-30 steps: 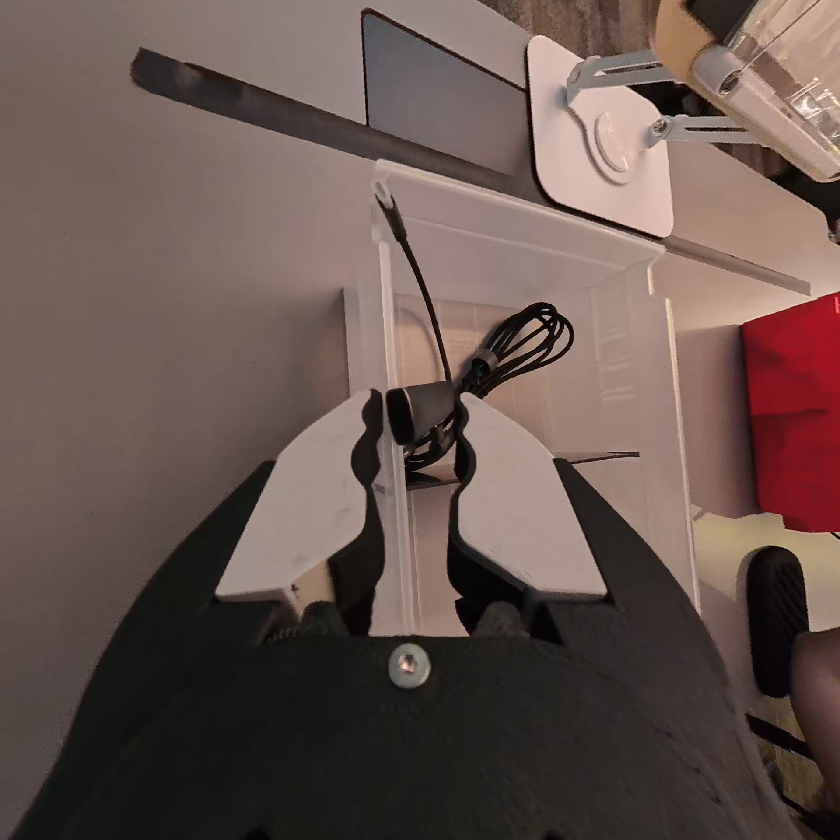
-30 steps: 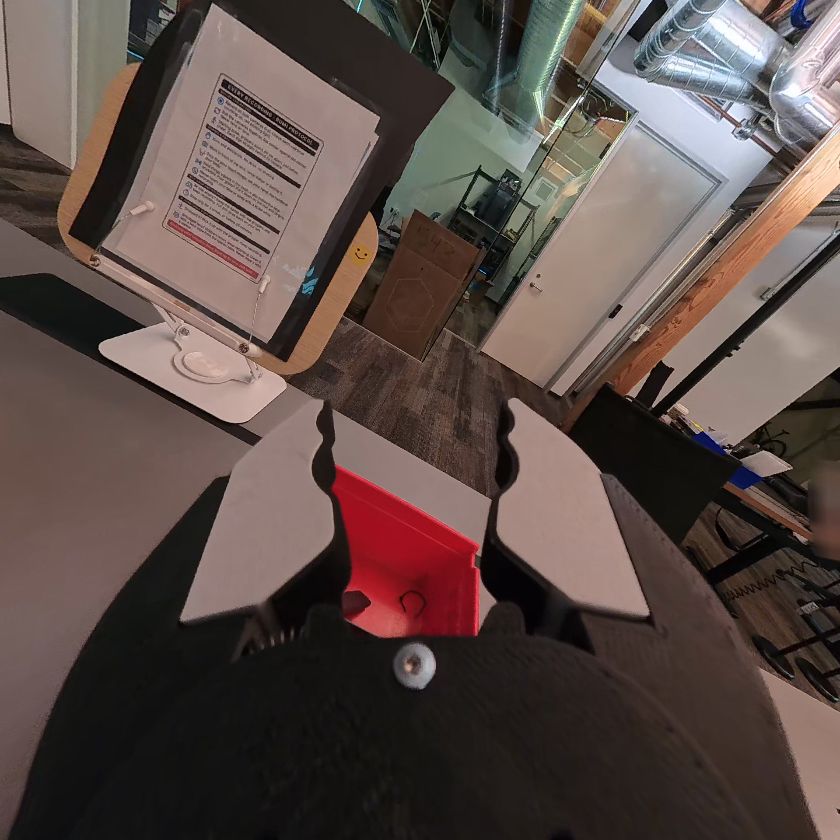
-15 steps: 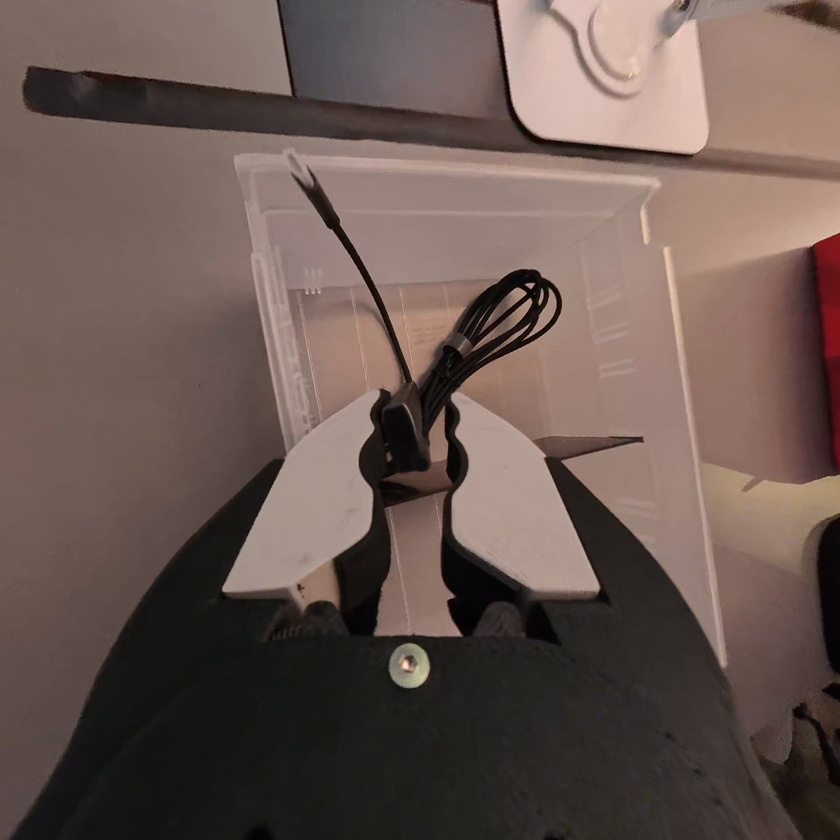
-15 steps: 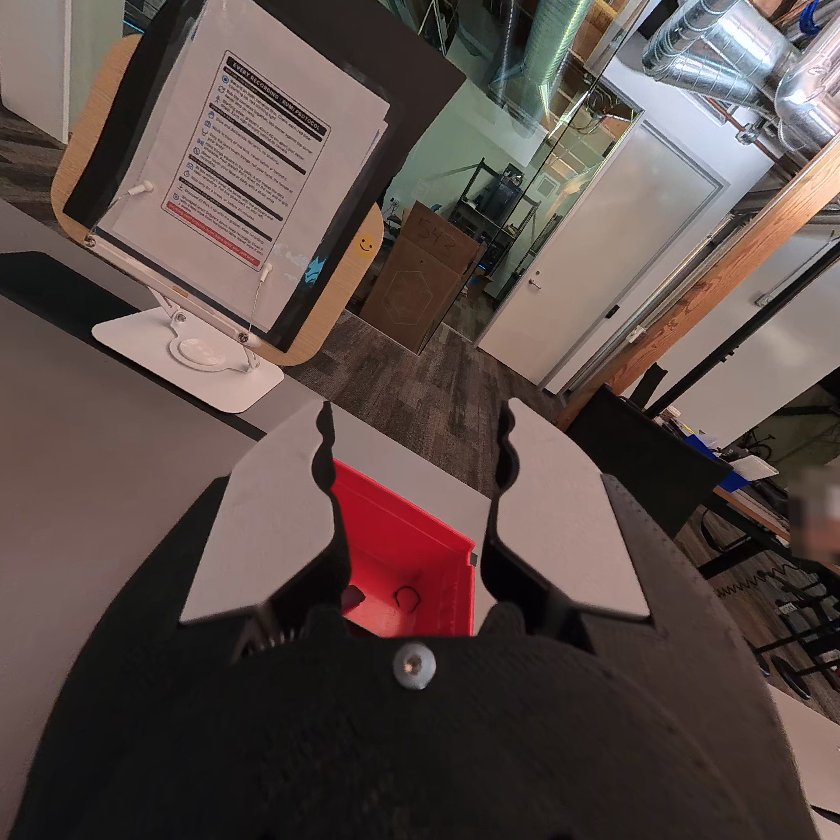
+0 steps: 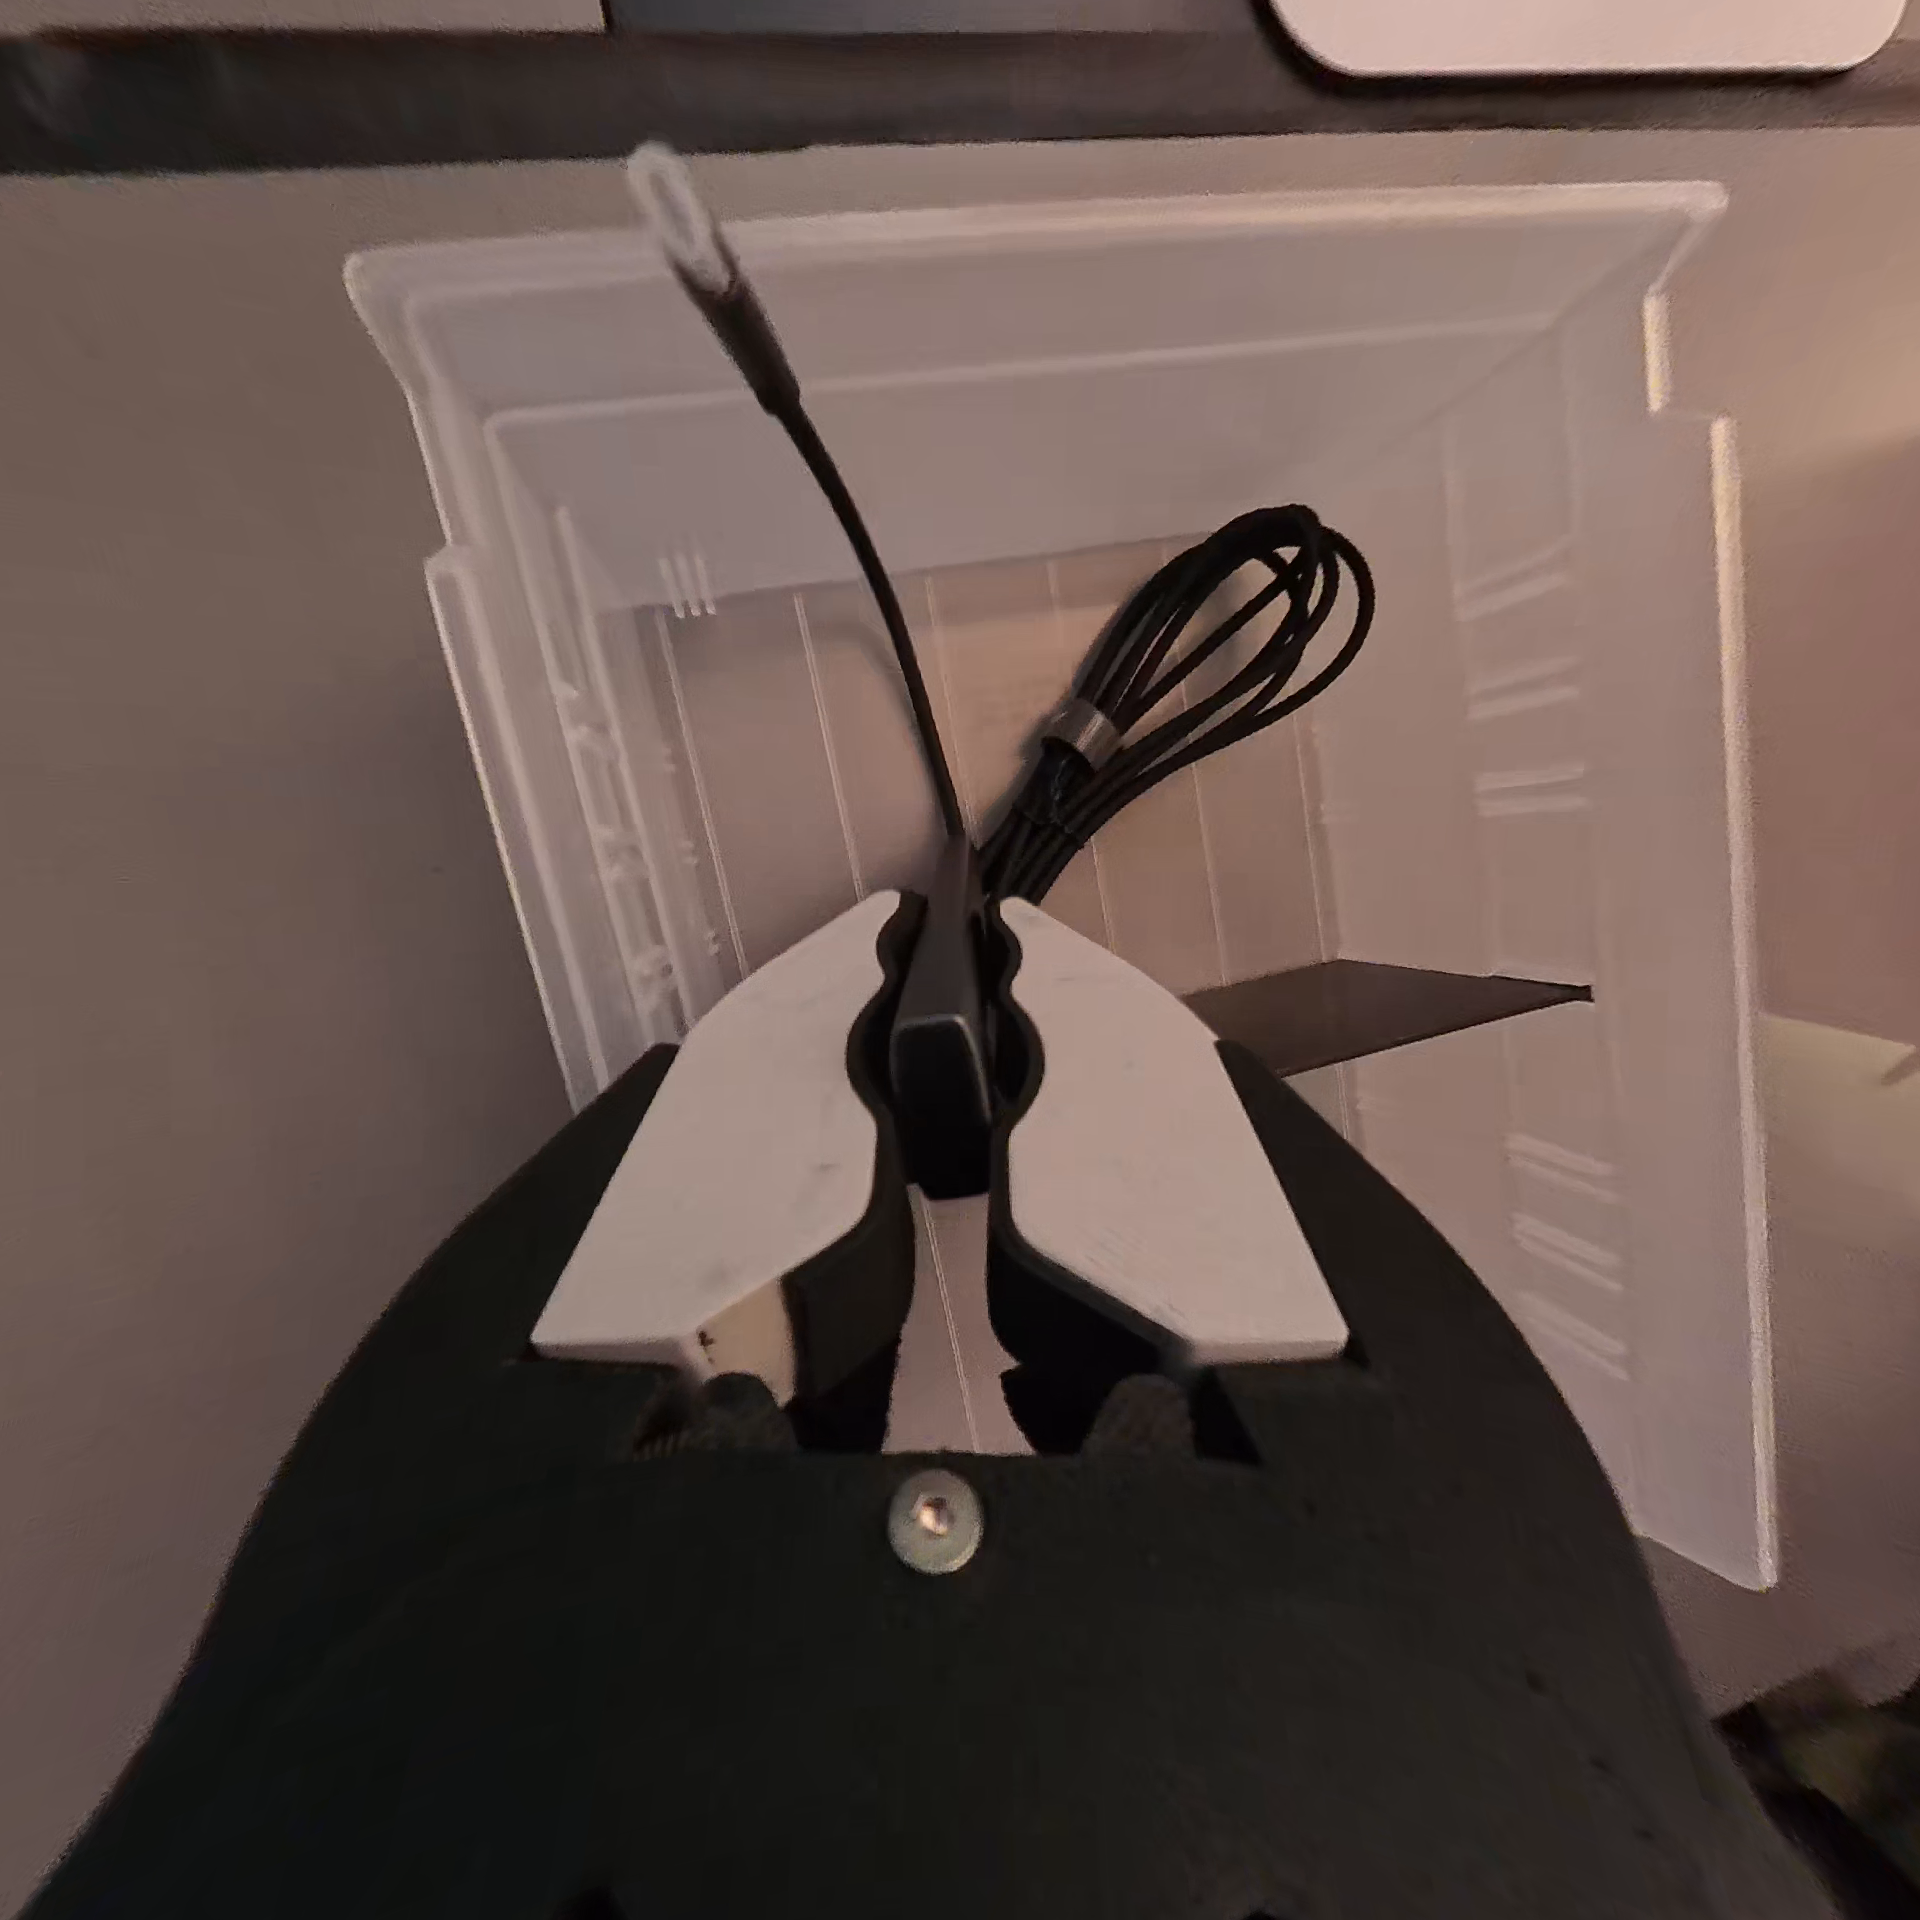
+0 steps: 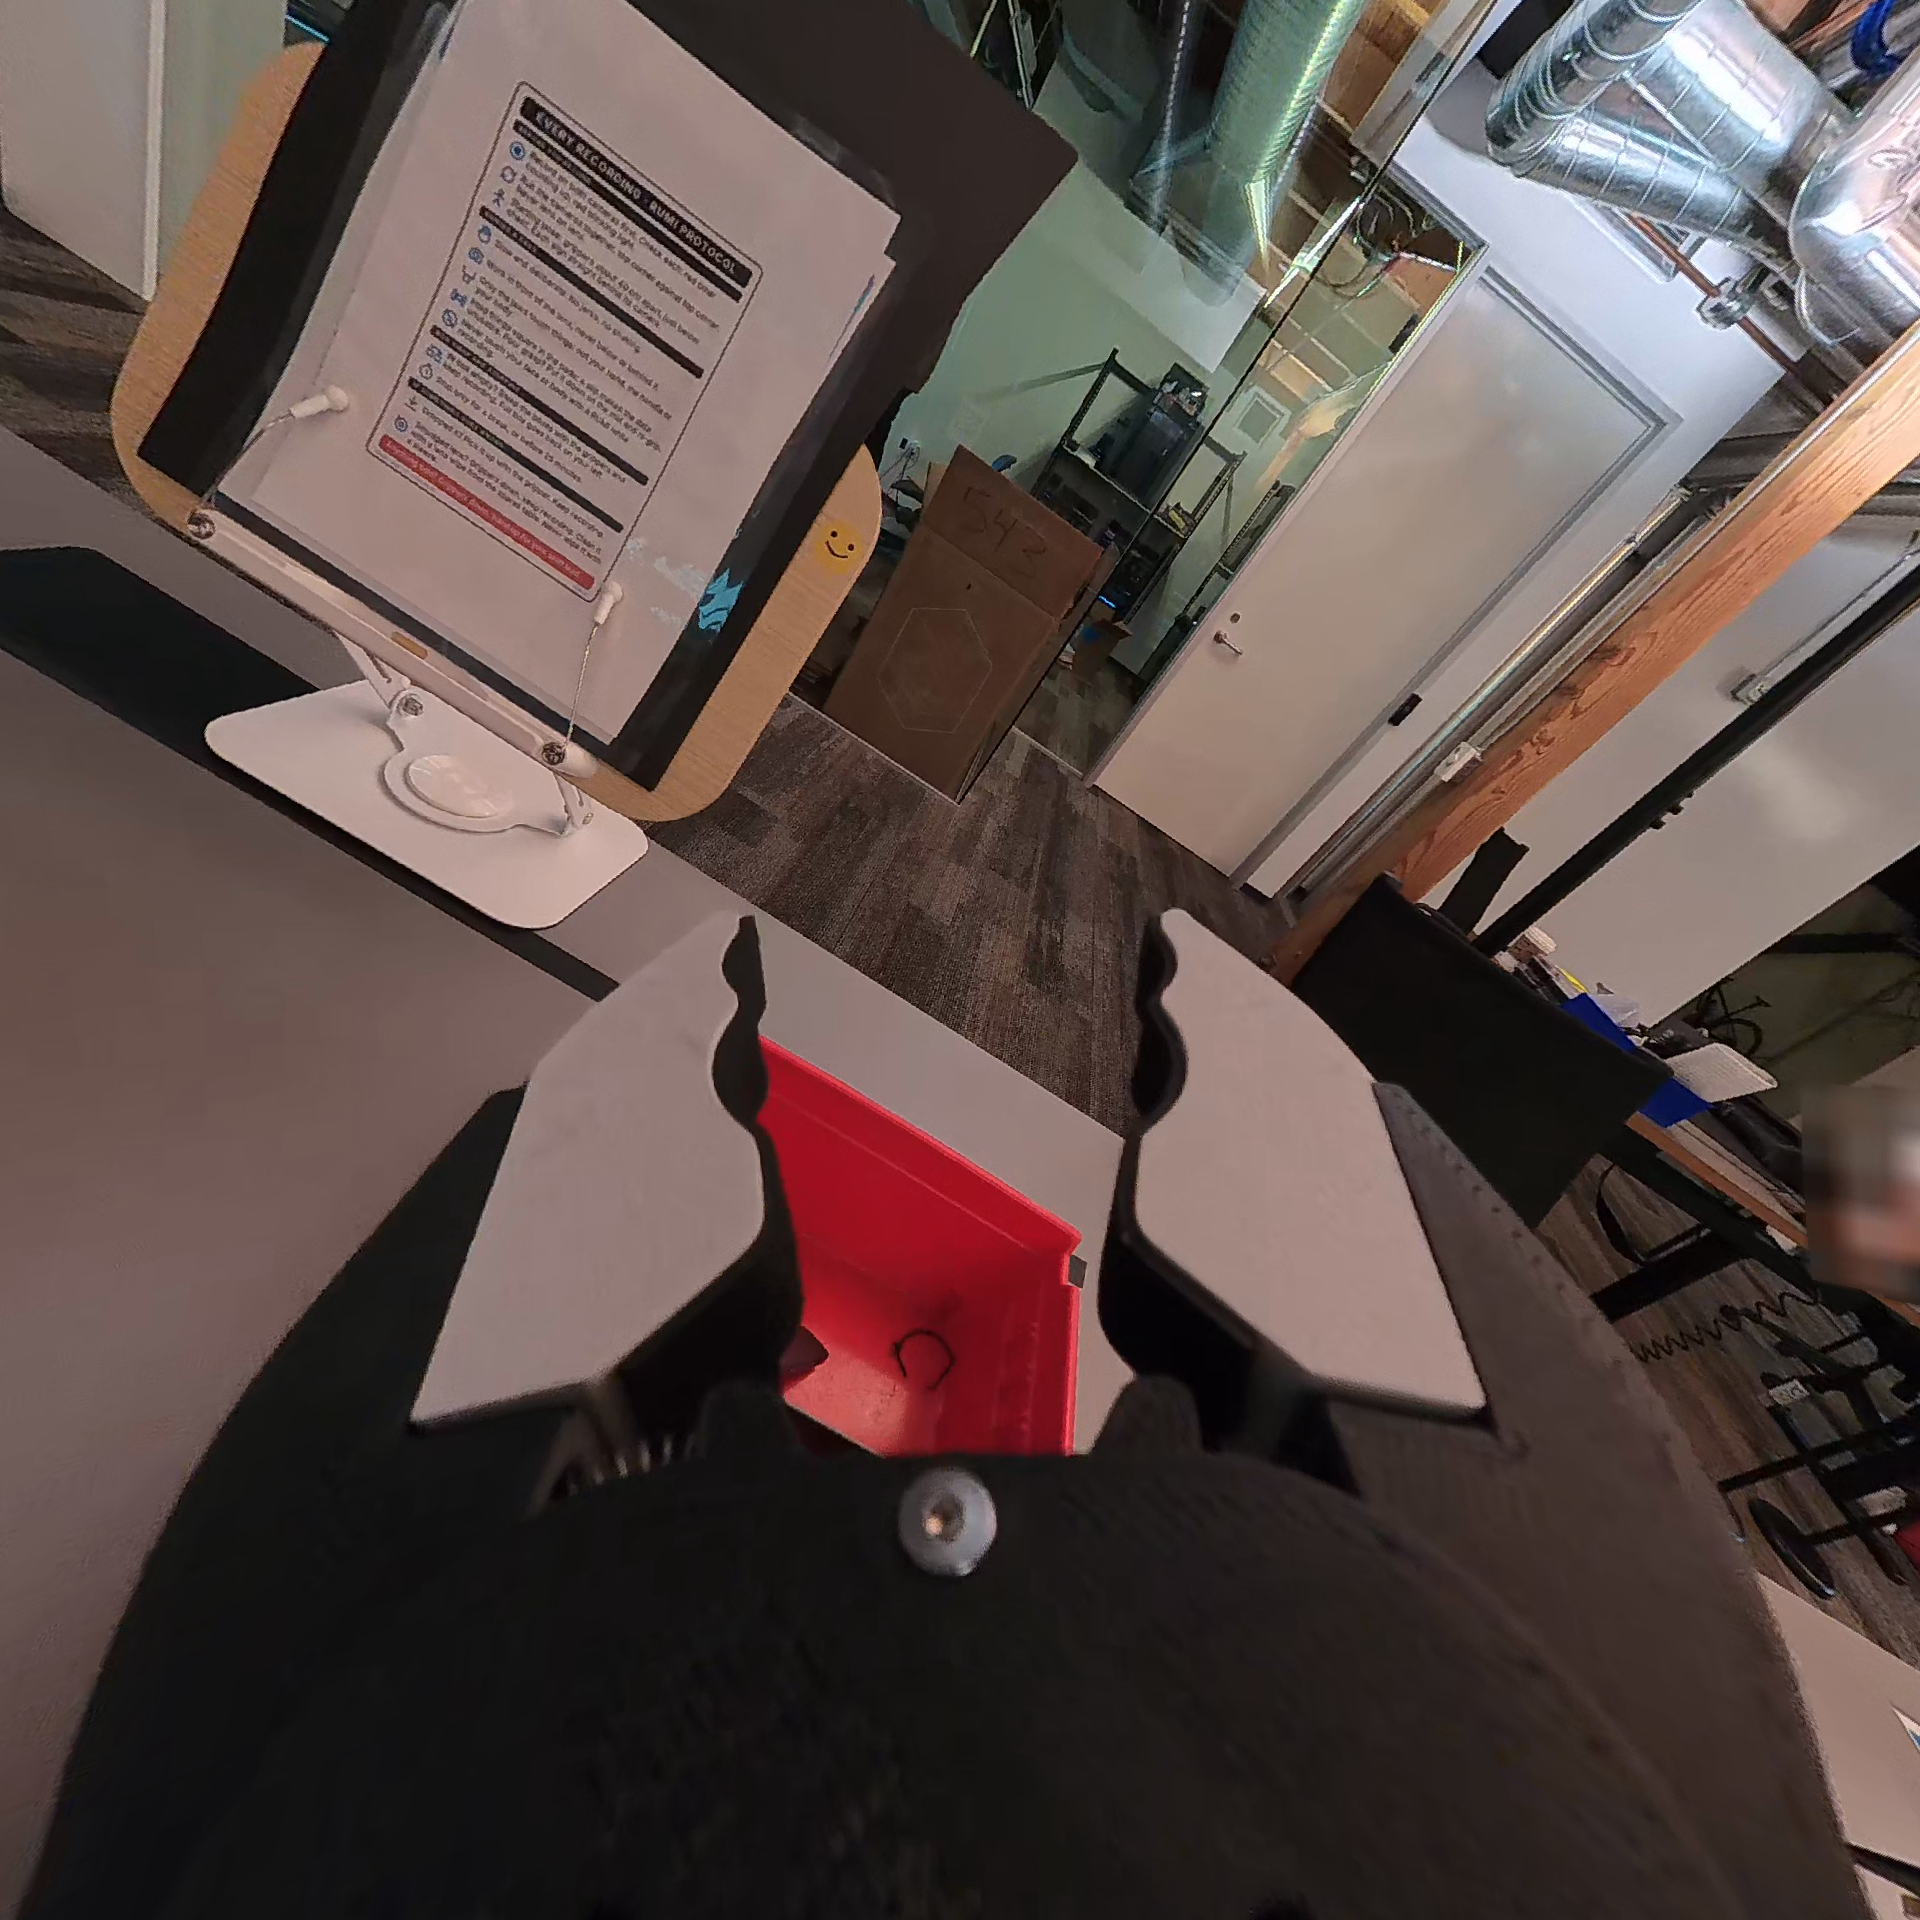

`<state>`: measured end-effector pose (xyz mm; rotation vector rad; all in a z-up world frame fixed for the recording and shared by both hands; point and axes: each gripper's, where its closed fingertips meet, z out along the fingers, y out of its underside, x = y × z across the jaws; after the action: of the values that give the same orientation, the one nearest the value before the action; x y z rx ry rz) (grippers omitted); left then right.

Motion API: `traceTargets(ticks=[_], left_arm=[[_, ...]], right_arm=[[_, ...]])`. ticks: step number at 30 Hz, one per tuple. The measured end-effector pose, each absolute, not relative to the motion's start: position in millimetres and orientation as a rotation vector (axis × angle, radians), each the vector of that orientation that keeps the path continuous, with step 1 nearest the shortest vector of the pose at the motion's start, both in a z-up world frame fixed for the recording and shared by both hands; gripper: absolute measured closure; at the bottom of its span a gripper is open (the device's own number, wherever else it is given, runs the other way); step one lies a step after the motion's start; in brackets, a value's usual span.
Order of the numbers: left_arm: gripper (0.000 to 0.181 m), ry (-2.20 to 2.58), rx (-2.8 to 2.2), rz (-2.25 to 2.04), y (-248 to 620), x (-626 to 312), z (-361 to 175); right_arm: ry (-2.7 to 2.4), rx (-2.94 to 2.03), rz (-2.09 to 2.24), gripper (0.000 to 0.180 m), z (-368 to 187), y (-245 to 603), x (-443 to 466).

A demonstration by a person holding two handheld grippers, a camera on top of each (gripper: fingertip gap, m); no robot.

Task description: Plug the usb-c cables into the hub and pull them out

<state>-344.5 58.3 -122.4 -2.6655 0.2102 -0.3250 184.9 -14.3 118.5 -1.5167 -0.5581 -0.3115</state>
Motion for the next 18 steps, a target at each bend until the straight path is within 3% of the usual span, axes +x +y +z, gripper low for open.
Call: traceTargets(ticks=[6, 18], left_arm=[[0.170, 0.278, -2.539, -0.289, 62.9, -335.9, -91.8], [0.170, 0.438, -1.947, -0.602, 26.5, -268.9, 49.0]], right_arm=[[-0.576, -1.524, -0.329, 0.110, 116.1, -12.2, 182.3], [-0.701, -1.507, -0.340, 0.110, 108.1, -7.5, 145.4]])
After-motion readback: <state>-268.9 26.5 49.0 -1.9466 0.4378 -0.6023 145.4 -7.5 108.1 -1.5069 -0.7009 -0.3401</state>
